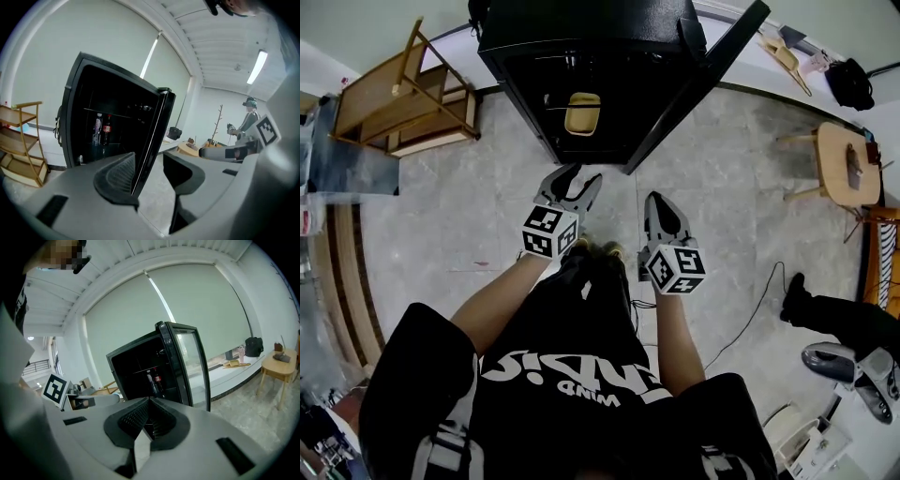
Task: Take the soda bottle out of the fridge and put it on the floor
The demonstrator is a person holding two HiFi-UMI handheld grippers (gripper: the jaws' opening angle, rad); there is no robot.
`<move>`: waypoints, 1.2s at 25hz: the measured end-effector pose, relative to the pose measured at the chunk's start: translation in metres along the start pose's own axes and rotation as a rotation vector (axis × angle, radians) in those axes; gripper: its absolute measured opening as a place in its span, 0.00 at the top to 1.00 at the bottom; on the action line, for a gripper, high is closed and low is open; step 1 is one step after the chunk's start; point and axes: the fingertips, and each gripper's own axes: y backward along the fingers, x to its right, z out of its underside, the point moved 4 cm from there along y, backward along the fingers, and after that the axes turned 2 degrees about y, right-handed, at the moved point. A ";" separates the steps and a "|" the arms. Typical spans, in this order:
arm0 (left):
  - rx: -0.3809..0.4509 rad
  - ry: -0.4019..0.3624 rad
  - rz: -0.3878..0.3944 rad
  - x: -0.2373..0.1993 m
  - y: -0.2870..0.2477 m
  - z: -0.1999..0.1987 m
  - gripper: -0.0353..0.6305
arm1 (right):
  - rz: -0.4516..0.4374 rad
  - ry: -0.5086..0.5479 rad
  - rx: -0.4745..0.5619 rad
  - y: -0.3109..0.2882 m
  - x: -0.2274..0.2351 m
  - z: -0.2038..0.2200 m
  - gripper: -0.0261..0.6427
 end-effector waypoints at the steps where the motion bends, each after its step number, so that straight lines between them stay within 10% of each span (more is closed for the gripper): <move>1: 0.002 -0.003 0.002 0.005 0.002 -0.007 0.69 | -0.010 0.007 -0.002 0.002 0.001 -0.004 0.93; 5: -0.007 0.006 0.005 0.017 0.007 -0.025 0.93 | -0.047 0.048 -0.012 0.007 0.003 -0.019 0.93; 30: 0.101 -0.101 0.028 0.048 0.084 -0.081 0.94 | -0.034 0.165 0.064 0.058 0.004 -0.084 0.93</move>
